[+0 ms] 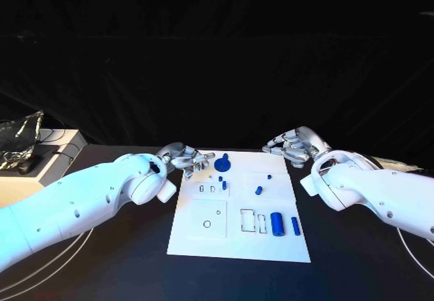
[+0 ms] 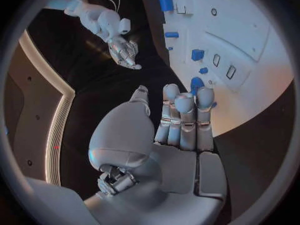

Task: Assemble the parts on the task board

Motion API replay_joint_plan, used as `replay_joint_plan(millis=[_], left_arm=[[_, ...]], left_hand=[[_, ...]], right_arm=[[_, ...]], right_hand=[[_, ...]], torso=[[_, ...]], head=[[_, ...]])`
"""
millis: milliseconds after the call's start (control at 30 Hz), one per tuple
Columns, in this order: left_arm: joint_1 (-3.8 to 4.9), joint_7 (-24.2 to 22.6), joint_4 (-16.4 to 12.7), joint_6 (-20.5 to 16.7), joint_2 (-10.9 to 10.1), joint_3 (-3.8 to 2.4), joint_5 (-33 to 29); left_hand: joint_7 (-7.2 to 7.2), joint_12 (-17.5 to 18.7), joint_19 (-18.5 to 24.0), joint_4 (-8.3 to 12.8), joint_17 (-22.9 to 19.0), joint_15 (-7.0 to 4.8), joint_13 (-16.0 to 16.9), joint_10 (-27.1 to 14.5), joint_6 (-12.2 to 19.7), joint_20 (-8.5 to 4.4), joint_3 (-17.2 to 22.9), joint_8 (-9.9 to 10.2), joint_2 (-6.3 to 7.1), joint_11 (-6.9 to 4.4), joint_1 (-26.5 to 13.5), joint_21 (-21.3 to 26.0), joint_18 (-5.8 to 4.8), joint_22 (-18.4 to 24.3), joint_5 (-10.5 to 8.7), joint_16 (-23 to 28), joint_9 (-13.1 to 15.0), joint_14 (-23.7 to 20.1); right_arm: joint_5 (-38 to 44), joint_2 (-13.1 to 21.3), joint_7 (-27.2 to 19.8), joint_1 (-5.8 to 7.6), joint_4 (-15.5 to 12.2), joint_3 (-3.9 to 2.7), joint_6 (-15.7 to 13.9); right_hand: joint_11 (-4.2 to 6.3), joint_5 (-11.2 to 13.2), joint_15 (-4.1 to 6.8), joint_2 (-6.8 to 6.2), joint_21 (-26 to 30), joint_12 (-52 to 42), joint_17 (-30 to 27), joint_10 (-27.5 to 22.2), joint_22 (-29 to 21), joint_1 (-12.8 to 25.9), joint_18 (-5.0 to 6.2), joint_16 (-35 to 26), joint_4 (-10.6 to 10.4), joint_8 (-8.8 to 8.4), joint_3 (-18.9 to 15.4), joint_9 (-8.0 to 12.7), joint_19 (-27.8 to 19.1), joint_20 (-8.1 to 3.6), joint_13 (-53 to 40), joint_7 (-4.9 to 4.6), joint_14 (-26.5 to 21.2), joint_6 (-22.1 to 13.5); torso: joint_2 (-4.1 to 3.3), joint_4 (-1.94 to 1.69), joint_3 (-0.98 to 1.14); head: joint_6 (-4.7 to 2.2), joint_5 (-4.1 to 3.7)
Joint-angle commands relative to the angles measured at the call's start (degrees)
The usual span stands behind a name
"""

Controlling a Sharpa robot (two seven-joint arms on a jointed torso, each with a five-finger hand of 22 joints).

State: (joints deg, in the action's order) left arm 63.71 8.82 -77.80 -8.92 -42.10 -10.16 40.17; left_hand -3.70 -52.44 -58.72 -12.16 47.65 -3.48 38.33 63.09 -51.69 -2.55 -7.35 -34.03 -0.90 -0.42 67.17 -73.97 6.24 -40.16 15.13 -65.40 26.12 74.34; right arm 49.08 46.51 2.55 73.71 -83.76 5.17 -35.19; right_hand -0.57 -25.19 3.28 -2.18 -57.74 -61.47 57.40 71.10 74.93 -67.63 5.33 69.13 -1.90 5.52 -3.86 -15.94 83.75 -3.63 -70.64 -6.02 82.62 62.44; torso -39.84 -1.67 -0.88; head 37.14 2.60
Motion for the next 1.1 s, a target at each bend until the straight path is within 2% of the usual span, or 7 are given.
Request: replay_joint_plan(millis=[33,167,333,533,733,833,1100], left_arm=[[1.98,10.5,1.8,8.6,2.2,1.04,9.7],[4.42,15.0,4.9,12.2,5.7,3.44,11.9],[5.83,19.5,8.3,14.1,9.5,5.1,14.3],[6.53,22.7,11.8,15.4,13.0,5.67,15.5],[7.15,24.5,14.7,18.4,15.8,5.93,16.4],[7.29,25.0,15.7,19.4,16.7,6.03,16.8],[7.49,25.7,16.6,21.4,17.4,6.13,17.8]], left_hand=[[0.28,-0.4,-0.8,-0.8,1.3,-0.15,1.3,0.1,0.0,-0.07,1.4,0.2,1.14,-0.21,-0.4,-0.7,0.52,-2.0,0.04,-0.7,2.6,0.6],[0.33,0.2,-1.2,-2.0,1.9,-0.12,2.1,0.2,-0.4,0.01,0.7,1.6,1.27,-0.22,-1.1,-0.5,0.53,-3.6,-0.07,-0.7,4.7,0.9],[0.21,0.8,-1.3,-2.7,2.2,-0.03,2.5,0.3,-0.7,0.16,-2.6,3.2,0.82,-0.1,-1.2,0.1,0.56,-4.8,-0.08,-0.6,6.0,0.9],[0.43,0.8,-2.0,-2.7,3.1,-0.1,2.8,0.5,-1.1,0.14,-3.4,3.3,0.48,-0.29,-0.9,0.3,0.53,-6.4,0.11,-1.1,7.2,1.2],[0.43,0.7,-2.3,-2.7,3.3,-0.11,3.1,0.3,-1.1,0.0,-0.6,3.6,1.02,-0.28,-1.1,0.9,0.36,-8.2,0.17,-1.3,8.3,1.1],[0.36,0.8,-2.3,-3.3,3.1,-0.04,3.1,0.2,-1.1,0.07,2.0,4.0,2.12,-0.21,-1.7,1.3,0.37,-8.8,0.13,-1.2,8.4,0.9],[0.55,0.8,-2.4,-3.6,3.3,-0.1,3.1,0.3,-1.5,0.14,2.8,3.9,2.67,-0.33,-2.1,1.6,0.35,-9.6,0.13,-1.5,8.7,0.9]], right_arm=[[-7.6,0.1,-4.0,0.1,0.3,-0.02,0.9],[-7.8,0.2,-3.8,0.16,0.7,-0.02,1.3],[-7.7,0.1,-3.4,0.18,1.0,-0.02,1.7],[-7.4,0.1,-2.9,0.19,1.4,-0.02,2.0],[-6.9,-0.1,-2.5,0.2,1.4,-0.02,2.2],[-6.7,-0.2,-2.4,0.21,1.4,-0.02,2.2],[-6.3,-0.1,-1.9,0.24,1.3,-0.03,2.2]], right_hand=[[0.08,-0.4,0.24,1.02,-0.2,0.0,0.0,0.1,7.9,0.1,0.04,0.3,0.4,-0.68,-0.7,-1.3,4.0,-0.67,-0.1,0.12,0.0,-0.2],[0.05,-0.5,0.21,1.11,-0.1,0.1,0.0,0.1,7.9,0.2,0.05,0.2,0.5,-1.13,-0.9,-1.8,4.0,-0.65,-0.2,0.01,0.0,-0.4],[0.01,-0.6,0.18,1.1,0.0,0.1,-0.1,0.0,7.9,0.3,0.07,0.2,0.5,-1.26,-0.9,-1.8,4.0,-0.63,-0.2,-0.05,0.0,-0.5],[-0.05,-0.9,0.13,1.02,0.2,0.3,-0.1,-0.1,7.8,0.4,0.12,0.2,0.5,-1.45,-1.0,-1.9,4.0,-0.59,-0.1,-0.14,0.0,-0.8],[-0.08,-1.3,0.11,0.97,0.3,0.3,-0.2,-0.1,7.8,0.4,0.15,0.1,0.5,-1.51,-1.0,-1.9,4.0,-0.55,-0.1,-0.2,0.0,-0.9],[-0.09,-1.4,0.1,0.95,0.3,0.3,-0.1,-0.1,7.8,0.4,0.16,0.2,0.5,-1.52,-1.0,-1.9,4.0,-0.54,-0.1,-0.21,0.0,-1.0],[-0.11,-1.5,0.08,0.89,0.3,0.4,-0.2,-0.1,7.8,0.5,0.18,0.1,0.4,-1.53,-1.0,-1.9,4.0,-0.52,-0.1,-0.24,0.0,-1.0]], torso=[[0.57,0.59,0.8],[0.79,0.78,1.11],[0.82,0.94,1.37],[0.79,0.91,1.23],[0.65,1.0,1.18],[0.59,1.03,1.19],[0.66,0.81,1.06]], head=[[0.06,0.69],[0.2,0.96],[0.47,1.09],[0.63,1.12],[0.99,0.94],[1.08,0.83],[1.62,0.59]])
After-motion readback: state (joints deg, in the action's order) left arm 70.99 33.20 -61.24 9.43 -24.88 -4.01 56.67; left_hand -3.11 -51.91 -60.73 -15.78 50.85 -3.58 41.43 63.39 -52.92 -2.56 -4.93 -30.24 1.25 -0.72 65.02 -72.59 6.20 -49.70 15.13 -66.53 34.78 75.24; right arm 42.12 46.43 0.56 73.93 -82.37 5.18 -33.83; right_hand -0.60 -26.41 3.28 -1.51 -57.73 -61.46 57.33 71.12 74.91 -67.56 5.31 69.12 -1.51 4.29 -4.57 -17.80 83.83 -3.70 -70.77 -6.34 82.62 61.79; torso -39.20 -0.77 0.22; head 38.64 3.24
